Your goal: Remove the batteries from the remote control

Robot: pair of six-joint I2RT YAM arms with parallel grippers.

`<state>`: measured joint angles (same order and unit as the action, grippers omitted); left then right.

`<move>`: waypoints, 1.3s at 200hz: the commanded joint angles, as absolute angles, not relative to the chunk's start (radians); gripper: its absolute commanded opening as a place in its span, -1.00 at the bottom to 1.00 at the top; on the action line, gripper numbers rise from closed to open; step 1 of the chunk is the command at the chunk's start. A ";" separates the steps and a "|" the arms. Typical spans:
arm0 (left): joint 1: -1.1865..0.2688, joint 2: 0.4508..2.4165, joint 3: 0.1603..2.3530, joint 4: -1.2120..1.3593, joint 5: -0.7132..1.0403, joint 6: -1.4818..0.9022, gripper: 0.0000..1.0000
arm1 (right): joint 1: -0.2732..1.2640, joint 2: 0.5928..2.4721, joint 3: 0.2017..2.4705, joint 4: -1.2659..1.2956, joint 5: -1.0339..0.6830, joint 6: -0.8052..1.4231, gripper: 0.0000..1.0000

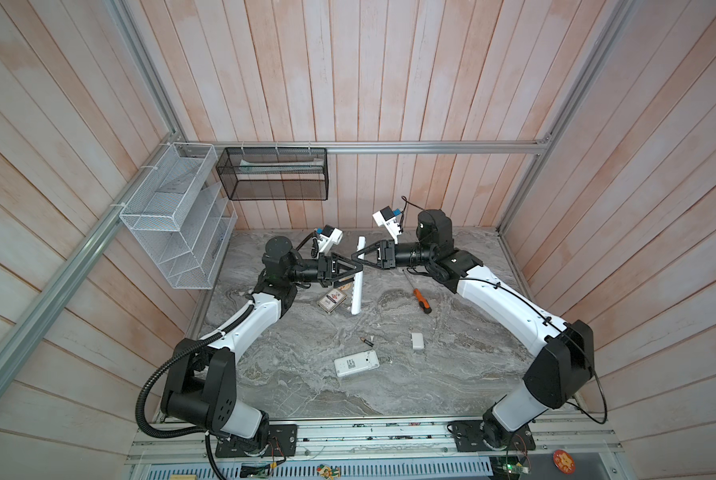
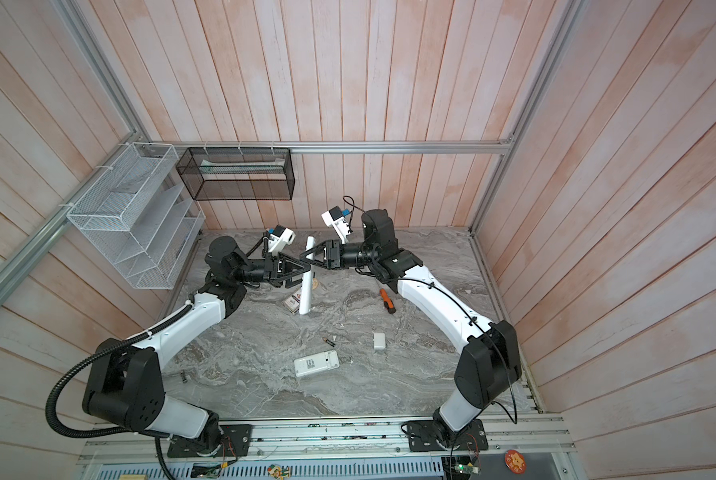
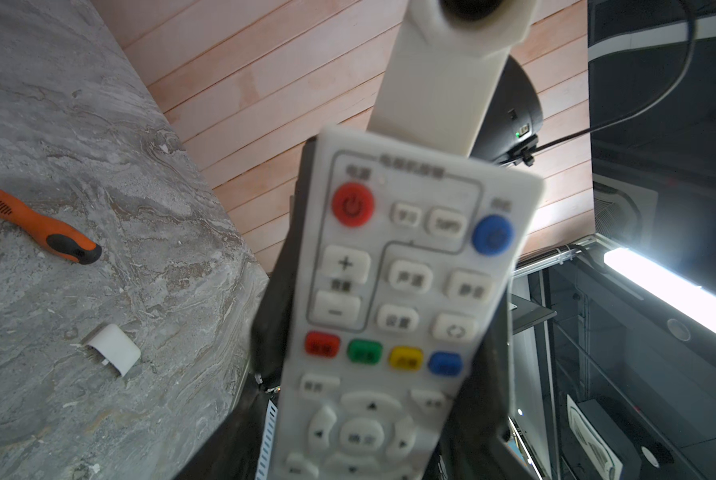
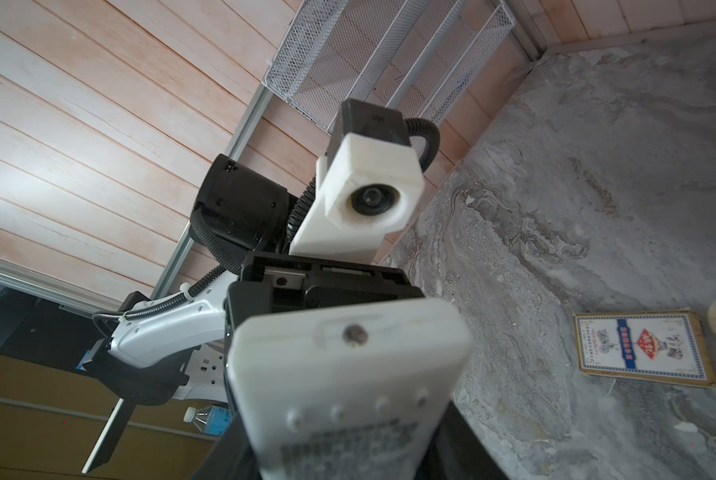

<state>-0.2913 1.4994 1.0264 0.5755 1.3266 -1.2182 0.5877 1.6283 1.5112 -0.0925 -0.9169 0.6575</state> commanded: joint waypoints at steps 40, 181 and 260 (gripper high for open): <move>-0.241 1.409 0.971 0.484 1.311 -1.133 0.54 | 0.598 1.678 1.682 -0.511 -0.666 0.261 -0.49; -0.239 1.362 0.721 0.352 1.037 -0.971 0.34 | 0.753 1.716 1.483 -0.505 -0.337 -0.132 -0.61; -0.243 1.439 0.759 0.297 1.015 -0.893 0.14 | 0.778 1.820 1.564 -0.539 -0.423 -0.186 -0.62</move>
